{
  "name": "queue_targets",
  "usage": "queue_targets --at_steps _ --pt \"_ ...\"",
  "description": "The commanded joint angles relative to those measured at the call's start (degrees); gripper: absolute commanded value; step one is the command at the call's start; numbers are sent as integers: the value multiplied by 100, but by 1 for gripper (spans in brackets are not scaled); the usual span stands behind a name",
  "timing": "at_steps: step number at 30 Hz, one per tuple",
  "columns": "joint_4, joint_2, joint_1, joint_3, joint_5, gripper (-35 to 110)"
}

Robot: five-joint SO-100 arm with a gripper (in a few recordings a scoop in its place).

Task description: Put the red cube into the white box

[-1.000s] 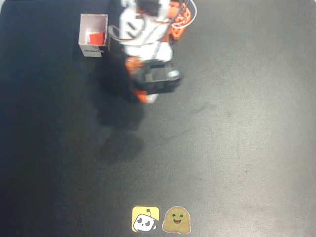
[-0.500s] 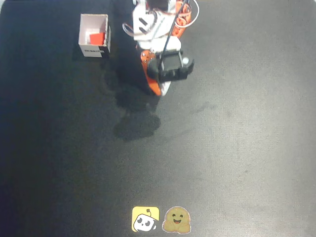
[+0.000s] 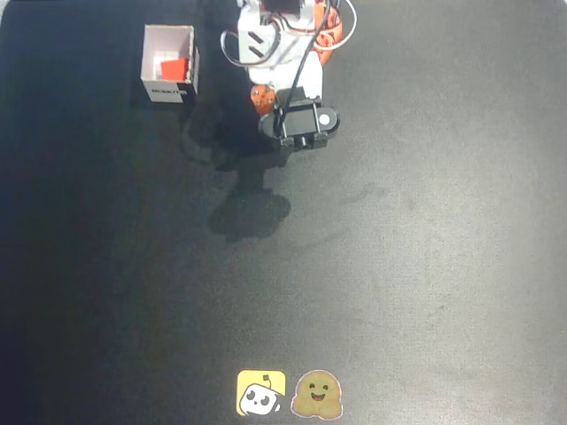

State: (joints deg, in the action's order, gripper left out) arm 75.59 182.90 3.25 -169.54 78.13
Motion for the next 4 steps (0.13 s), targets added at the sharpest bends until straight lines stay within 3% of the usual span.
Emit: queue_targets --at_steps 1,4 --pt "9 26 44 26 35 0" --pt "9 26 44 26 35 0"
